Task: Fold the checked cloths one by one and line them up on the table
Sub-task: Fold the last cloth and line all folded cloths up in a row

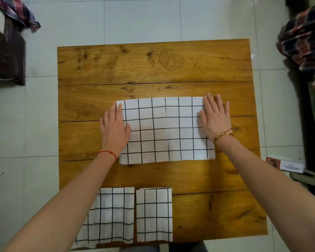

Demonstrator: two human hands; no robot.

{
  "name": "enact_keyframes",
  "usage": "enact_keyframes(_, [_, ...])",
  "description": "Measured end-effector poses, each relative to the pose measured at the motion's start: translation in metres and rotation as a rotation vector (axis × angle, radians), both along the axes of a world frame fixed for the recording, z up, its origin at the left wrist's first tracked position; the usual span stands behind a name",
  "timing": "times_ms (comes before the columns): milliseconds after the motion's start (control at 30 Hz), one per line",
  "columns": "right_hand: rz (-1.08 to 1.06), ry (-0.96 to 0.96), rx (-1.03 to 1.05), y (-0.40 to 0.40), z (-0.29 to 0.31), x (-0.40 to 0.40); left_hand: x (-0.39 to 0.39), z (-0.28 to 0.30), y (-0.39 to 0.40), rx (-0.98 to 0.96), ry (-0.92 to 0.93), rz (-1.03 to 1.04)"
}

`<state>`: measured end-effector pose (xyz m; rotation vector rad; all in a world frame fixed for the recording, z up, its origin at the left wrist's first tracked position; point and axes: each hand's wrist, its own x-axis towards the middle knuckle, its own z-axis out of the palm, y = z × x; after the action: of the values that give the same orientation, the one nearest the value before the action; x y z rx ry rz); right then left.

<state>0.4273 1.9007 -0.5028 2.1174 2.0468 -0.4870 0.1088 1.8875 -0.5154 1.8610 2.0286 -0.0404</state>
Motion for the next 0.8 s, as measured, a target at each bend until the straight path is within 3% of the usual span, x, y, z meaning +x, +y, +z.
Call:
enact_keyframes(133, [0.09, 0.076, 0.091, -0.007, 0.001, -0.018, 0.004, 0.008, -0.024, 0.116, -0.143, 0.349])
enact_keyframes(267, [0.297, 0.188, 0.151, -0.026, 0.001, -0.044, 0.002, 0.008, -0.045, 0.049, -0.18, 0.511])
enact_keyframes(433, [0.314, 0.167, 0.062, -0.042, 0.0, -0.071, 0.009, 0.006, -0.048, -0.081, -0.235, 0.689])
enact_keyframes(600, [0.258, 0.153, 0.038, -0.047, -0.003, -0.08, 0.015, 0.003, -0.045, -0.131, -0.343, 0.733])
enact_keyframes(800, [0.268, 0.135, 0.022, -0.047, -0.001, -0.087, 0.024, 0.036, -0.049, 0.007, -0.669, 0.764])
